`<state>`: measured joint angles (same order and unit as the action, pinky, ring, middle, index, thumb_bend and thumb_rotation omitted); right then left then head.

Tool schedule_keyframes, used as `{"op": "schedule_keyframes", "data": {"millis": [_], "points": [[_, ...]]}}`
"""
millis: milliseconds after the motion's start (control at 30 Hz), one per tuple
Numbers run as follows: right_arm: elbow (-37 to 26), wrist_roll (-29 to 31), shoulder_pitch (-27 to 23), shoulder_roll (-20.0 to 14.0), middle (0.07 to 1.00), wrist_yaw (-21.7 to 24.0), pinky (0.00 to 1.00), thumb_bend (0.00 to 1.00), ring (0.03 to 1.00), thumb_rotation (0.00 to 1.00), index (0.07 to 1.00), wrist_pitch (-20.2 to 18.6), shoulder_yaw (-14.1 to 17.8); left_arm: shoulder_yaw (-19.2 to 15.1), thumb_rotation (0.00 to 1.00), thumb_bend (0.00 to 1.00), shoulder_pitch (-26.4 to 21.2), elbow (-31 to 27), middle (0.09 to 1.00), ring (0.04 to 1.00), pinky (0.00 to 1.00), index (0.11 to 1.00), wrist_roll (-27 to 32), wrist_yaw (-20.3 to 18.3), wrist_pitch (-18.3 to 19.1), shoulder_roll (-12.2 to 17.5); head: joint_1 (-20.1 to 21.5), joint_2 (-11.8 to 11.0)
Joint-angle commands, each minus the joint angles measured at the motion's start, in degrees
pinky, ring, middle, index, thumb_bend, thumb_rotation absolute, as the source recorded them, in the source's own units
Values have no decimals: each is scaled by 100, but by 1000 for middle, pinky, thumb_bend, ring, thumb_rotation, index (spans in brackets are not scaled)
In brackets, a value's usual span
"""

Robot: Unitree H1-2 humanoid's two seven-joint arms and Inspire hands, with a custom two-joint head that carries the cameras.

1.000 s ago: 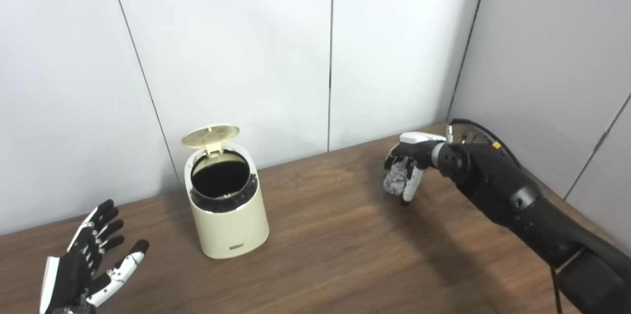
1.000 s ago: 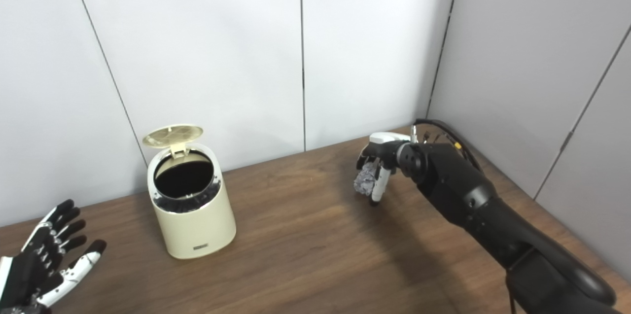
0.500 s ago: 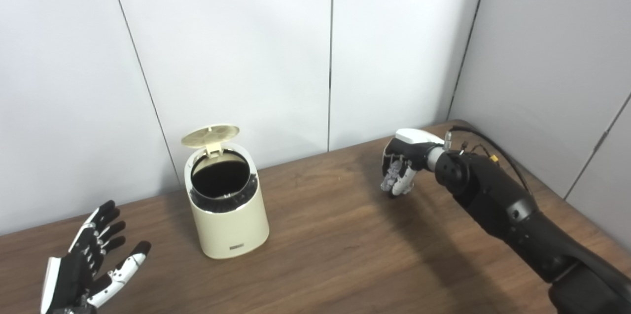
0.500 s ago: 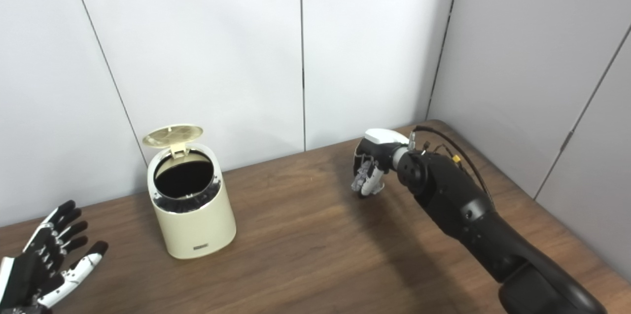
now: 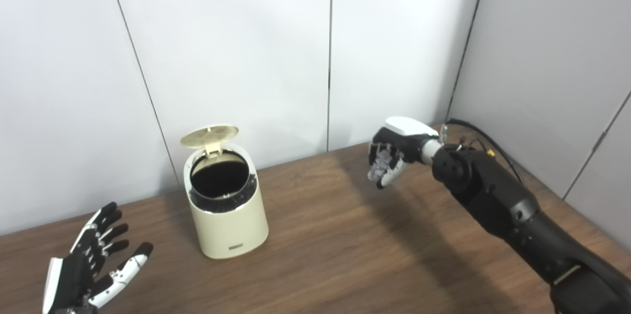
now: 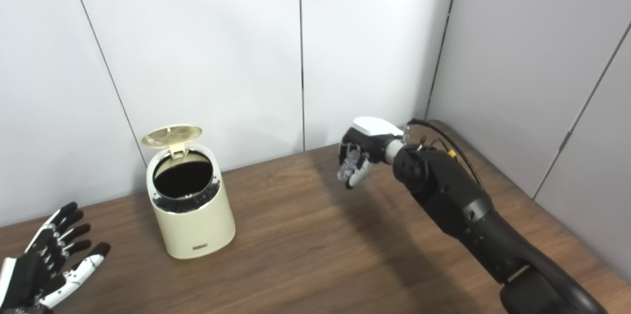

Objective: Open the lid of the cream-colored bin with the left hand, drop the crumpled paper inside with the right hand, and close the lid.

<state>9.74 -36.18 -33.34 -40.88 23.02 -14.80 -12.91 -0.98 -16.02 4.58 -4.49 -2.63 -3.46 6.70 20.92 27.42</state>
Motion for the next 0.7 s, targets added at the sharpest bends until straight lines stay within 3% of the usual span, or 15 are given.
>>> {"op": "schedule_keyframes", "data": {"millis": [0, 300, 400, 533, 600, 667], "points": [[-295, 66, -314, -153, 504, 6, 407, 518, 407, 0, 500, 61, 152, 5, 139, 633, -154, -66, 886, 834, 753, 927, -19, 65, -203, 3, -16, 7], [-767, 56, -575, 126, 508, 257, 399, 519, 418, 0, 489, -351, 162, 35, 138, 656, -166, 56, 877, 819, 690, 924, -71, 131, -222, -86, -276, -42], [-886, -7, -705, 226, 503, 340, 399, 520, 428, 0, 483, -428, 109, 47, 157, 673, -154, 37, 880, 822, 695, 925, -52, 131, -172, -136, -375, -37], [-1061, -42, -877, 352, 505, 448, 472, 520, 472, 0, 453, -448, 42, 63, 153, 670, -154, 47, 884, 826, 714, 926, -16, 100, -208, -172, -495, -33], [-1095, 9, -950, 389, 502, 484, 467, 520, 467, 0, 457, -359, 29, 74, 158, 674, -157, 52, 885, 829, 718, 925, -38, 108, -195, -180, -536, -37], [-1246, -124, -1073, 460, 500, 607, 454, 521, 461, 0, 466, -532, -58, 85, 179, 686, -158, 54, 883, 825, 725, 920, -68, 121, -187, -192, -580, -42]]}}
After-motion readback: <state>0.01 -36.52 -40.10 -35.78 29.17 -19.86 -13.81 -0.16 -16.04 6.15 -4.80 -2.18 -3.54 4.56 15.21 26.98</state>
